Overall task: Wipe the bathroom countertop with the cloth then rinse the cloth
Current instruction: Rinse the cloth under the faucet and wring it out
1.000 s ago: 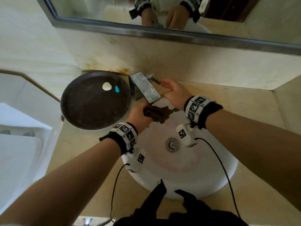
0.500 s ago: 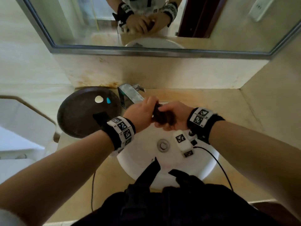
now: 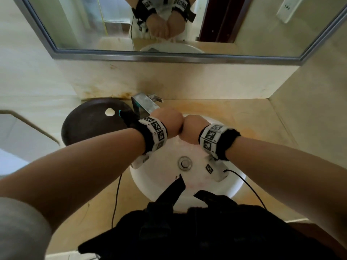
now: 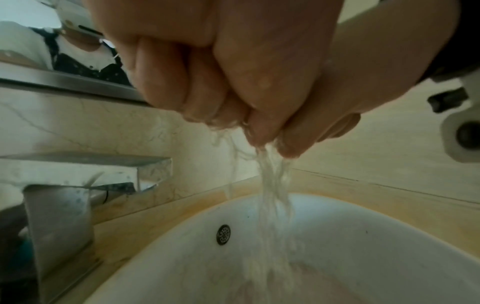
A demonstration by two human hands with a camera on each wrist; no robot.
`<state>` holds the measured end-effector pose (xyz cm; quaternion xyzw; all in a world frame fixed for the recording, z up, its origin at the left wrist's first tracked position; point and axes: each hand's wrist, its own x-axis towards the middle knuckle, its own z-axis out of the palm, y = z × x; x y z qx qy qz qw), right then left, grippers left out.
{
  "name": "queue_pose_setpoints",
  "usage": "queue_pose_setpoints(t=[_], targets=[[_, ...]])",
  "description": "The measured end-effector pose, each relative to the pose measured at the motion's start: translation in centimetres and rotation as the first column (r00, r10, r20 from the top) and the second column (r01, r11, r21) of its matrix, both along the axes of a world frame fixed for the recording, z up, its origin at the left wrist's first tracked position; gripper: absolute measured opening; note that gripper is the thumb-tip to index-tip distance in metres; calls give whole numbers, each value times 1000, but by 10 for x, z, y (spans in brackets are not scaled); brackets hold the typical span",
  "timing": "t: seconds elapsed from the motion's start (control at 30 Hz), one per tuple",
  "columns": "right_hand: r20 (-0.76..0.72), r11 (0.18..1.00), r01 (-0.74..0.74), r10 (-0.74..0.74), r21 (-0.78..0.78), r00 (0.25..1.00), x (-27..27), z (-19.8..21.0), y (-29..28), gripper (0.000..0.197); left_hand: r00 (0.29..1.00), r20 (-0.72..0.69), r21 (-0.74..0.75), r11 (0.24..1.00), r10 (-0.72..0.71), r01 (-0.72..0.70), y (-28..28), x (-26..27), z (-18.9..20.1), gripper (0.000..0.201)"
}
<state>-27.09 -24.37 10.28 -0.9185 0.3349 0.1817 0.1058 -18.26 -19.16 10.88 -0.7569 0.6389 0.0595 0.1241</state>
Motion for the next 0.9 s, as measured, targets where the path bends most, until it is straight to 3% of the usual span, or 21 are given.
queue_pose_setpoints(t=[0.07, 0.17, 0.23, 0.33, 0.4, 0.47, 0.53, 0.6, 0.67, 0.8, 0.9], targets=[[75, 1000, 15, -16, 17, 997, -3, -3, -3, 25, 998, -66, -8, 1000, 13, -14, -1, 4, -2, 24], [104, 989, -19, 3, 149, 995, -5, 3, -4, 20, 977, -211, -34, 999, -4, -3, 2, 11, -6, 8], [114, 948, 54, -94, 315, 989, -5, 7, -7, 19, 938, -346, -75, 997, 5, -33, 6, 14, -13, 35], [64, 782, 263, -360, 565, 931, -7, 12, -16, 15, 860, -507, -164, 986, -47, -42, 12, 21, -19, 62], [23, 648, 312, -454, 695, 891, -11, 13, -20, 15, 818, -565, -278, 959, -111, -62, 17, 26, -16, 66], [26, 456, 297, -580, 839, 814, -15, 15, -20, 18, 838, -500, -475, 878, -216, -57, 25, 25, -13, 59], [0, 278, 250, -670, 928, 742, -19, 19, -21, 19, 885, -290, -684, 725, -365, 75, 32, 21, -11, 50], [-36, 197, 219, -661, 956, 749, -21, 26, -20, 17, 898, -64, -756, 608, -436, 241, 34, 17, -14, 46], [-48, 138, 177, -642, 975, 765, -21, 31, -20, 17, 893, 39, -749, 579, -448, 323, 31, 15, -15, 49], [-24, 146, 140, -603, 979, 797, -22, 38, -19, 22, 910, 78, -710, 618, -407, 337, 27, 14, -11, 50], [50, 319, 134, -507, 938, 860, -20, 40, -10, 28, 917, 137, -647, 667, -375, 370, 22, 16, -11, 45]])
